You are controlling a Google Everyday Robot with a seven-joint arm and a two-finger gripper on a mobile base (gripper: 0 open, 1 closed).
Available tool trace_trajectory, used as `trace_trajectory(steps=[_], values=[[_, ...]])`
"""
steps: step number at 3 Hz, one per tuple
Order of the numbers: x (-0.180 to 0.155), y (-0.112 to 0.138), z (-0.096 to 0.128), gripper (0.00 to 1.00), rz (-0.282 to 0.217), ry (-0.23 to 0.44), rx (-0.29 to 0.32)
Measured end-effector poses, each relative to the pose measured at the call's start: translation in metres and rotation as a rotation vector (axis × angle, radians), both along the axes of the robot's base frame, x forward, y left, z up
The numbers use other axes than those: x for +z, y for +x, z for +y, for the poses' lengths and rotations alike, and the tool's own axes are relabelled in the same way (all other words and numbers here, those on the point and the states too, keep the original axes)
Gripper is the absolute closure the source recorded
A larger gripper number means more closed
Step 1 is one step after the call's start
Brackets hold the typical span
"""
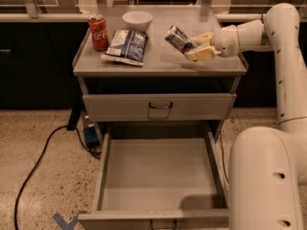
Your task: Pick redbull can from middle drawer and place on counter
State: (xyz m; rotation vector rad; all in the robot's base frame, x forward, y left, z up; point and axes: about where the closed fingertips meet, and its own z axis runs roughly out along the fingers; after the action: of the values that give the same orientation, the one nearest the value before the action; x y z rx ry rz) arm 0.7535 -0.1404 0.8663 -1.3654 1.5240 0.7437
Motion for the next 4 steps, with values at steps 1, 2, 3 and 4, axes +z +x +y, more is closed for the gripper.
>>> trace_trajectory(steps=[1,2,3,4], values=[[-0.0283,0.0165,-0.0159,1.00,0.026,0.001,-0.052],[-0.0291,0.0172,-0.0161,1.00,0.026,0.001,-0.054],[-0.0274,0.0182,-0.0151,1.00,0.025,-0.005,-0.055],[-0.0295,0.0235,-0.0147,1.00,0.019,-0.040,-0.072]])
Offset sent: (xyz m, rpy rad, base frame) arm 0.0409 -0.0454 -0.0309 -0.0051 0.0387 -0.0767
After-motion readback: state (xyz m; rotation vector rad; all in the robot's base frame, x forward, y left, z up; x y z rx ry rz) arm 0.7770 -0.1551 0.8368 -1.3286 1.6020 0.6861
